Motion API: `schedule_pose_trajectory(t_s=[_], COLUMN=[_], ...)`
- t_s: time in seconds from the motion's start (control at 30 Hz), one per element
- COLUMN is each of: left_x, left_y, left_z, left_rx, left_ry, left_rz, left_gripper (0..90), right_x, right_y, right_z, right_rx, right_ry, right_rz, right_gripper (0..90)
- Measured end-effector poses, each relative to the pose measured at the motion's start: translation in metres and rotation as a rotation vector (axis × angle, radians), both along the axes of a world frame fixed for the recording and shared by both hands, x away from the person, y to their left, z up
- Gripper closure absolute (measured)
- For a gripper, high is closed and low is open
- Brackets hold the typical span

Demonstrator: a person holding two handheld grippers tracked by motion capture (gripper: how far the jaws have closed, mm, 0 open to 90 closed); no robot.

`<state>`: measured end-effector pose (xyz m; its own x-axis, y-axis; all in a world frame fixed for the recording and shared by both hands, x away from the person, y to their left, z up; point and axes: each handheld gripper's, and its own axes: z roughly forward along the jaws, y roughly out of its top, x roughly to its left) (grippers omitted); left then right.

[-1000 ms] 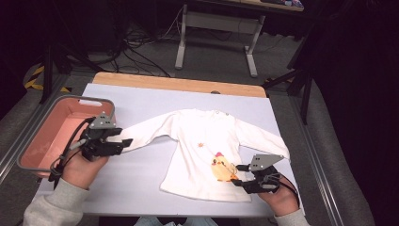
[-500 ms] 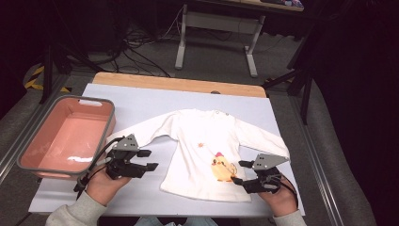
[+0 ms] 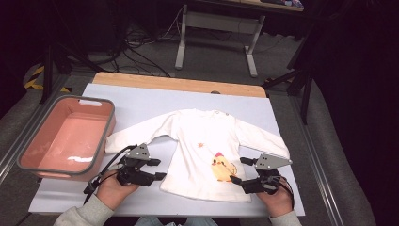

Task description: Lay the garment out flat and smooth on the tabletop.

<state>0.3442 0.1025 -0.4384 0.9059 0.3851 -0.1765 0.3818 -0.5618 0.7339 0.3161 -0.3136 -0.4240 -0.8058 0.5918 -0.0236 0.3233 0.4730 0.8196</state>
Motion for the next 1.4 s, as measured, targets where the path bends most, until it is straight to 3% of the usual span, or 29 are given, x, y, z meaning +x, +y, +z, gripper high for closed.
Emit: schedule_pose_trajectory(t_s=[0.2,0.33,0.37,0.4,0.43,0.47,0.5,0.57,0.6,0.8,1.0,1.17,1.23,1.33,1.4], left_x=[-0.004,-0.008,-0.009,-0.011,-0.012,-0.012,-0.014,-0.015,-0.015,-0.026,-0.031,-0.027,-0.025,-0.02,-0.017], left_y=[-0.012,-0.021,-0.022,-0.023,-0.024,-0.024,-0.025,-0.025,-0.024,-0.017,-0.017,-0.013,-0.01,-0.004,0.0], left_z=[-0.009,-0.014,-0.015,-0.015,-0.014,-0.013,-0.013,-0.011,-0.01,-0.003,-0.008,-0.007,-0.005,-0.001,0.002], left_rx=[0.067,0.158,0.154,0.176,0.182,0.184,0.193,0.207,0.199,0.188,0.23,0.209,0.164,0.089,0.058], left_ry=[0.03,0.044,0.038,0.023,0.018,0.037,0.028,0.017,0.032,0.026,0.039,0.082,0.09,0.058,0.04], left_rz=[-0.058,-0.086,-0.089,-0.086,-0.105,-0.141,-0.142,-0.144,-0.148,-0.16,-0.162,-0.175,-0.163,-0.119,-0.083], left_gripper=[51.9,60.4,63.9,65.5,68.6,77.4,84.3,85.8,86.2,86.1,85.1,79.2,70.2,57.8,54.7], right_x=[0.0,0.0,-0.001,-0.001,-0.001,0.0,0.0,0.0,0.0,0.001,0.001,0.0,-0.001,-0.002,-0.002], right_y=[-0.001,0.0,0.0,0.0,0.0,-0.001,-0.001,-0.001,-0.001,-0.001,0.0,-0.002,-0.003,-0.005,-0.006], right_z=[-0.001,-0.001,-0.001,-0.001,-0.001,-0.001,-0.002,-0.002,-0.003,-0.003,-0.004,-0.003,-0.003,-0.001,0.001], right_rx=[0.021,0.019,0.019,0.019,0.021,0.023,0.022,0.022,0.022,0.015,0.007,0.009,0.009,0.022,0.058], right_ry=[0.002,0.005,0.005,0.005,0.005,0.01,0.012,0.016,0.017,0.021,0.024,0.017,0.014,0.0,0.007], right_rz=[0.005,0.009,0.01,0.01,0.01,0.01,0.008,0.009,0.009,0.013,0.015,0.003,-0.002,-0.015,-0.02], right_gripper=[20.7,20.7,20.7,20.7,20.8,21.0,21.4,21.7,21.8,22.0,21.9,21.9,21.8,20.0,16.0])
